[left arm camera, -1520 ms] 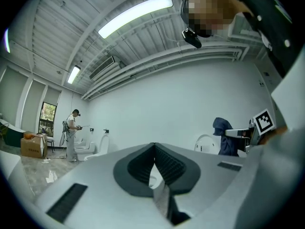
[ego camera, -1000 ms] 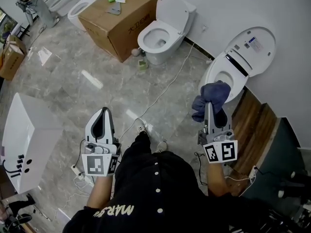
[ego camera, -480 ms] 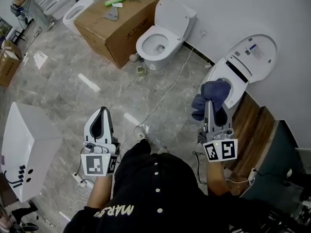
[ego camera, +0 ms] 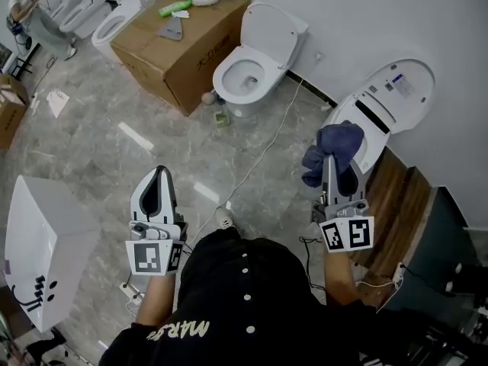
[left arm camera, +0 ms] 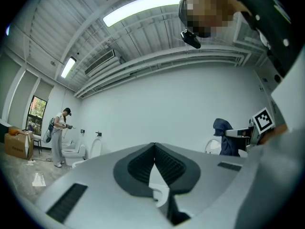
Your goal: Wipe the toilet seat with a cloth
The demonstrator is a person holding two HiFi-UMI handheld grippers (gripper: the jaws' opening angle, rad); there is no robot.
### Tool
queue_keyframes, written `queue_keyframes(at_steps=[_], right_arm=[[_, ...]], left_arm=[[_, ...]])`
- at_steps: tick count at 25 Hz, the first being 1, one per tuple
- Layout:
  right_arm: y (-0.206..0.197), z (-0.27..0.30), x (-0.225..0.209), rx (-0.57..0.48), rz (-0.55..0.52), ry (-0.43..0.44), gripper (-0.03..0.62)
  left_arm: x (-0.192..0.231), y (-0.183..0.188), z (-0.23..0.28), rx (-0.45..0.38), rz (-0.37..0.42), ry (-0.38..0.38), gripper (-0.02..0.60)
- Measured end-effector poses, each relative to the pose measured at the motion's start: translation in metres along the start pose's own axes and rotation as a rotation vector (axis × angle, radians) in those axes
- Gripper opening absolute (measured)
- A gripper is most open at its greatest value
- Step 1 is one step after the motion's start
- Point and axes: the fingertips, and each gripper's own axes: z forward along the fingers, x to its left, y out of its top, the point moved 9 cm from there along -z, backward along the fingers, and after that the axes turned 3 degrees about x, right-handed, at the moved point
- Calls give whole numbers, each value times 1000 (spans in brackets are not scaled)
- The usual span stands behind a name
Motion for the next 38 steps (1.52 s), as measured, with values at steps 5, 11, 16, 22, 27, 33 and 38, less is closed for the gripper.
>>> queue_keyframes(at_steps=[5, 11, 16, 22, 27, 33, 38], right_arm=[[-1, 20, 11, -16, -10, -26, 74], [-6, 37, 28, -16, -13, -59, 74], [-10, 45, 39, -6, -15, -57, 74], [-16, 56, 33, 4, -13, -61, 74], [-21, 78, 23, 3, -6, -48, 73], [-25, 121, 2, -3, -2, -38, 74], [-25, 157, -19, 6, -7, -31, 74]], left_arm=[[27, 0, 13, -8, 0, -6, 11], [57, -1, 24, -9, 17, -27, 11], [72, -4, 30, -7, 21, -35, 11], [71, -6, 47, -3, 20, -50, 11], [77, -9, 61, 6, 17, -19, 11], [81, -12, 101, 10, 29, 3, 11], [81, -10, 145, -7, 6, -8, 11]])
